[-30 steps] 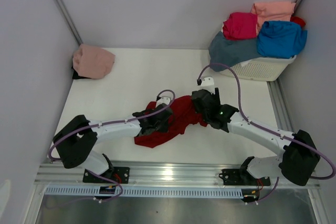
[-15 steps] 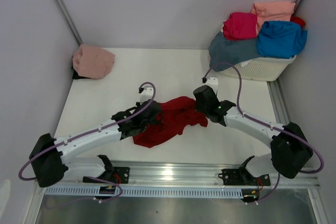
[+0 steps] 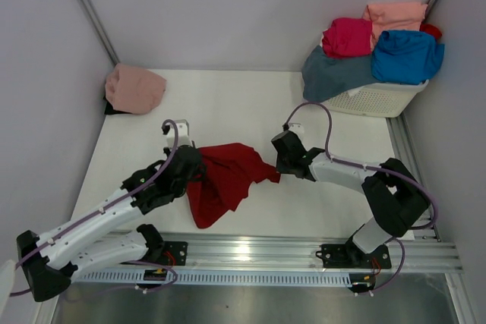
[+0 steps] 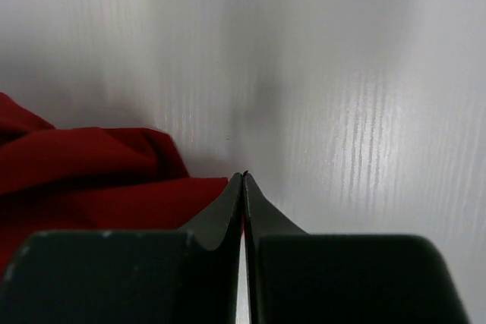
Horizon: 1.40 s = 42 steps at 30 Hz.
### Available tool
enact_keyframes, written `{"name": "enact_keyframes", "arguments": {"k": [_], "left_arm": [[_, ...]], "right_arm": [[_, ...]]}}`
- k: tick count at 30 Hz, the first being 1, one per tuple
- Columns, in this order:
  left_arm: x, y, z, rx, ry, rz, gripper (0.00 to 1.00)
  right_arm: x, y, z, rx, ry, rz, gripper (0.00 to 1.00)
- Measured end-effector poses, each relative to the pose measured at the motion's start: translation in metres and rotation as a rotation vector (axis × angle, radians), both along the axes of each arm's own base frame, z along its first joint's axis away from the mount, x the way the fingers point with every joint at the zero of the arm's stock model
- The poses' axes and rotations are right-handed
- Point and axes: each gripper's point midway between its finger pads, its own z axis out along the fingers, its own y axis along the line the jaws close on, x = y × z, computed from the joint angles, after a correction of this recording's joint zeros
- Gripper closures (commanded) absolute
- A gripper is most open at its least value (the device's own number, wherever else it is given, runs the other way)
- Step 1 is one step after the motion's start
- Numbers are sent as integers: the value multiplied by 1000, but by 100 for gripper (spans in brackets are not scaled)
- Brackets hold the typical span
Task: Fold and stack the t-shirts
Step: Flatten out the tshirt
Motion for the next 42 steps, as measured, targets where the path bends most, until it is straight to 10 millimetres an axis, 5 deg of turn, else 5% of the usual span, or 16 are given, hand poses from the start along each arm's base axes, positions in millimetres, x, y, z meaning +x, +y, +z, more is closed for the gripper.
{"name": "enact_keyframes", "arguments": {"k": [2,7,12,27,28,29,31,37,42], "left_arm": [[-3,3,2,-15,-12,-1,99],[-7,3,-3,-28,-4,-18,99],[-8,-1,-10,-28,17,-25,99],[-10,-5,-14,-44,28,-49,99],[-10,-5,-15,-43,28,-50,94],[-10,-5,-15,-41,29,-51,65],[-10,-4,-16,-33,32,-50,45],[-14,-2,-9,-60,16,-57,45],[-24,-3,1,-155,-32,-104,46]], "right_arm": [[-1,3,-8,6,18,7,96],[-6,10,-24,20,72,20,56],[-5,25,-18,88,69,54,33],[-11,59,-18,200,101,148,54],[-11,61,-18,200,101,150,54],[-10,62,-18,200,101,151,53],[-10,63,-17,199,101,152,49],[-13,62,-13,172,82,151,39],[-23,71,17,170,3,202,36]]}}
